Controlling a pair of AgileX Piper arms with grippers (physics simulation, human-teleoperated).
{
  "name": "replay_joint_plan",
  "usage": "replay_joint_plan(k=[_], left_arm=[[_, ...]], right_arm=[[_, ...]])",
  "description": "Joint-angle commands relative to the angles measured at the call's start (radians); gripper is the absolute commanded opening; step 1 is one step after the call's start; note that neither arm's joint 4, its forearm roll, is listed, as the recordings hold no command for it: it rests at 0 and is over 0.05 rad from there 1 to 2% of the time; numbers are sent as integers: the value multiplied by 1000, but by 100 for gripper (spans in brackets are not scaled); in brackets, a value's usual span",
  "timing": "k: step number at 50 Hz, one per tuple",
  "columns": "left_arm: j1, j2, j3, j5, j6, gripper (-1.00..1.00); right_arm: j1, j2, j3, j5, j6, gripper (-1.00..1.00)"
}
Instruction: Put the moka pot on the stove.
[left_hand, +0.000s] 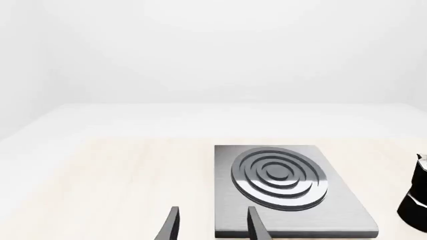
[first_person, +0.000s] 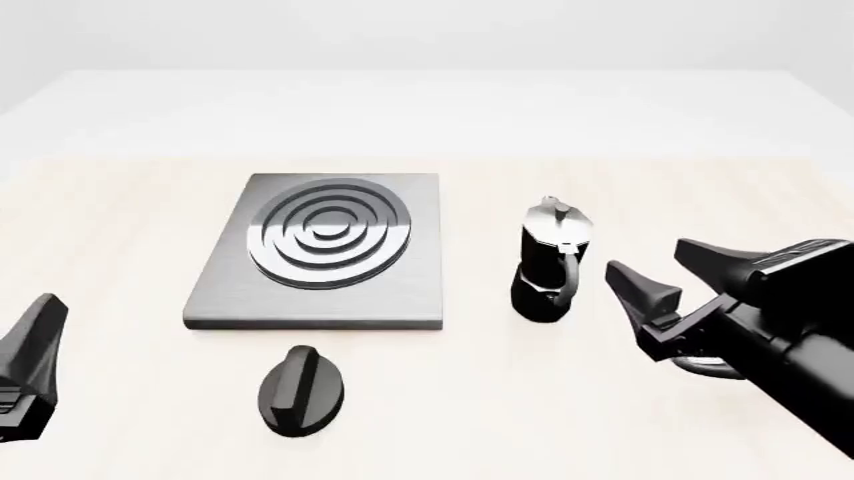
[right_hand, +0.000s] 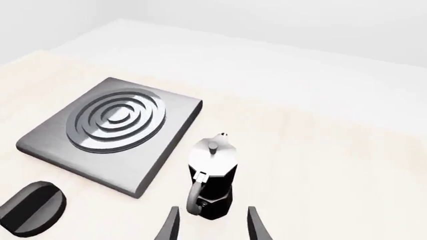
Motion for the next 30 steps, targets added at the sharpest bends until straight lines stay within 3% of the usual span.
replay_joint_plan(k=[1, 30], left_arm=[[0, 0, 0, 0, 0, 100], [0, 0, 0, 0, 0, 100]], right_arm=[[14, 100, -21, -72, 7, 100], [42, 325, -24, -247, 28, 100]])
